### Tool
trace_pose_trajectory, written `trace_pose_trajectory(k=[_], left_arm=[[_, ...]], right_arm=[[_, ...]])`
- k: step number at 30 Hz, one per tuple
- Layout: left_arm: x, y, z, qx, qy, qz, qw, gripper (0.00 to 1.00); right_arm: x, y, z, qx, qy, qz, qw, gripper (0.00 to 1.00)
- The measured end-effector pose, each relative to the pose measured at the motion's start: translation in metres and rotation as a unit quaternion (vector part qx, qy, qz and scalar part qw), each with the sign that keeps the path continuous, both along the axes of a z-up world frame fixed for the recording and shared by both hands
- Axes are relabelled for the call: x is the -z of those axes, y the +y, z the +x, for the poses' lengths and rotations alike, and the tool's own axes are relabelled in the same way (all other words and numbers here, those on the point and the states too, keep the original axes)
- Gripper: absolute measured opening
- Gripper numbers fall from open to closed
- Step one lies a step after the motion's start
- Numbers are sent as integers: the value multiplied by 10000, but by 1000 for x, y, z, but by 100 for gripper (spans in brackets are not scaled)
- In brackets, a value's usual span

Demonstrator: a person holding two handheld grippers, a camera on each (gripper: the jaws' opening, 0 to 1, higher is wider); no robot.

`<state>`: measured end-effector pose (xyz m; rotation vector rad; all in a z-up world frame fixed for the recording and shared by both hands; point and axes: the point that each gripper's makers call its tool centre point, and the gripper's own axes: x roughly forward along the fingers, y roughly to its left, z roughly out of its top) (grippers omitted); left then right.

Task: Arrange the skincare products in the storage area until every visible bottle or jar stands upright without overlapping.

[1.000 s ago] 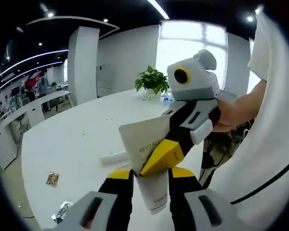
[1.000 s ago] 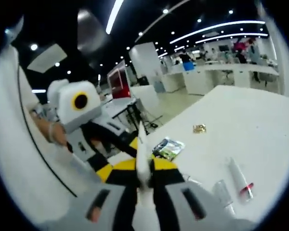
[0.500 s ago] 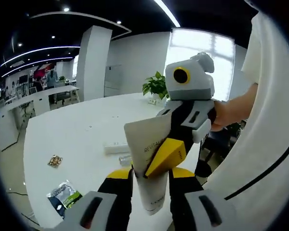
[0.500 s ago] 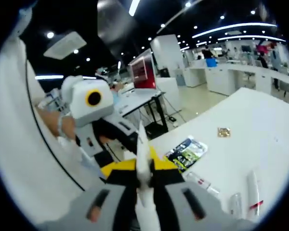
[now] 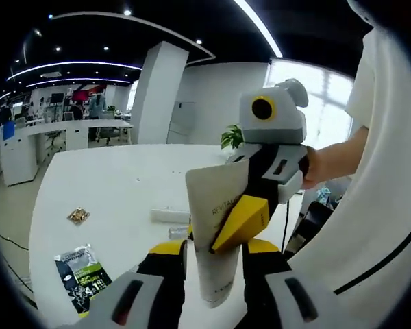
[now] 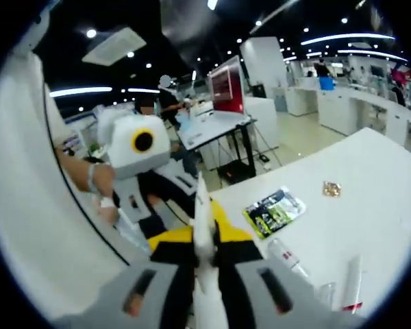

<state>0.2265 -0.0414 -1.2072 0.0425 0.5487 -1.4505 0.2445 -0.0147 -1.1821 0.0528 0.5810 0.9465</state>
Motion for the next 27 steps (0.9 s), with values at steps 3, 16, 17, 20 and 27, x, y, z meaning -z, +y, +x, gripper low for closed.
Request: trace_pose_trajectory(k=[3, 16, 17, 20, 27], left_arm=[[-3, 0, 3, 126, -44, -3, 9999, 35], [-9, 43, 37, 1071, 50, 104, 9942, 38], [-8, 47, 38, 1163, 7, 152, 9931, 38], [-9, 51, 37, 1285, 25, 170, 9916, 38], [-19, 26, 19, 1390, 135, -123, 9901, 41]], right_arm=[[-3, 0, 1, 52, -18, -26, 10000, 8], [-16, 32, 33, 926, -425, 519, 9934, 8], [-15, 34, 34, 973, -447, 550, 9927, 8], [-15, 35, 33, 1032, -454, 561, 9920, 8], [-34, 20, 15, 813, -509, 492, 9942, 8]])
